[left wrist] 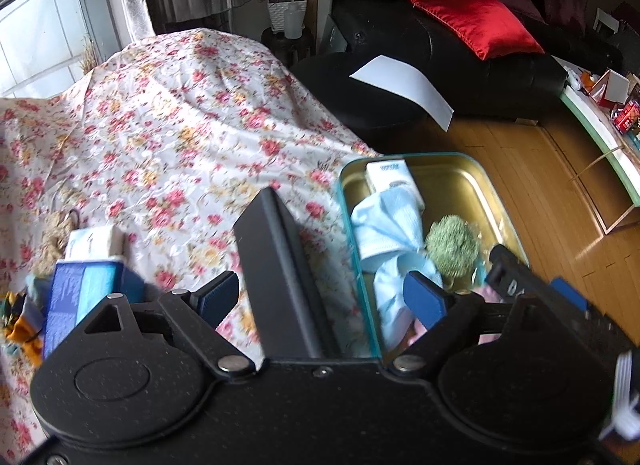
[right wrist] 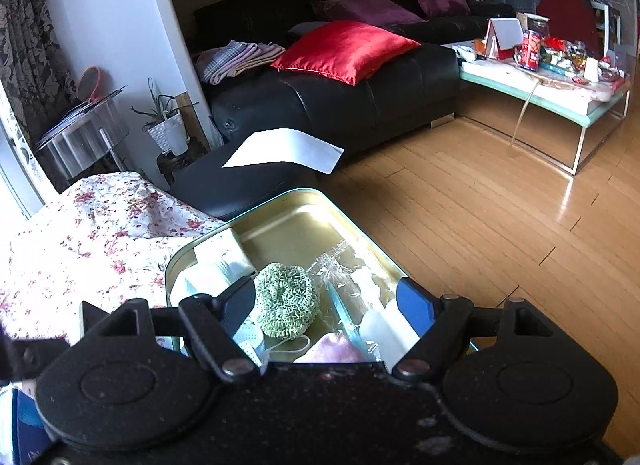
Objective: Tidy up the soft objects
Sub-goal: 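Move both tools back from the tray toward the remaining items on the bed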
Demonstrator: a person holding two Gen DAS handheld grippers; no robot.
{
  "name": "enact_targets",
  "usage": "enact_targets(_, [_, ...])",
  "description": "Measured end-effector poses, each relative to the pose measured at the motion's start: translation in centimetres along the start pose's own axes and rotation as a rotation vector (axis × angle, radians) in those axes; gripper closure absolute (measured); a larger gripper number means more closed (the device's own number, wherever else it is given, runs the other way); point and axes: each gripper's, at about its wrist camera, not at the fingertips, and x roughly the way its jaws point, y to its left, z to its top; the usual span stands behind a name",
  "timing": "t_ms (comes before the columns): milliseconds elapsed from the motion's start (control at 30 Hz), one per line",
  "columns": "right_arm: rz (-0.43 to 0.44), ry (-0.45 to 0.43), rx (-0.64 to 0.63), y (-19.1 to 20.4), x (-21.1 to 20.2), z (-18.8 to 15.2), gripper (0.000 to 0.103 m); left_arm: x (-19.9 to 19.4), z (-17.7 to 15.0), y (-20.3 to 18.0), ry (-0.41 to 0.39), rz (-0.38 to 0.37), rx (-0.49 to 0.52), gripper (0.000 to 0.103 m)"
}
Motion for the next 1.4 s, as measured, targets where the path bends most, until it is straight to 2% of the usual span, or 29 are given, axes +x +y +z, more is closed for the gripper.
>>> enact_targets(333, [-0.005, -0.017, -0.017, -0.1, -0.7, -0.2, 0.025, -2.9, -4.7, 3.6, 0.043, 0.051, -0.002, 0.016])
enact_targets(533, [-0.011, -0.024, -0.023, -0.1, -1.1, -0.3, 0.025, -3.9, -7.6, 7.2, 0.088, 0.097, -0.035, 0.015])
enact_targets(733, [-0.014, -0.03, -0.035, -0.1, -1.7, -0.7, 0.025, -4.6, -9.6, 10.1, 0.095, 0.142, -0.037, 0.015])
enact_targets(1267, [-0.033, -0.062, -0.131, 1.7, -3.1, -2.1, 0.024, -5.8, -10.0, 14.1, -0.004, 0.088, 0.024, 0.015])
enact_targets(1400, [-0.028, -0.051, -0.141, 2.2, -3.2, -2.4, 0.024, -5.9, -10.1, 15.2, -0.011, 0.081, 0.084, 0.013])
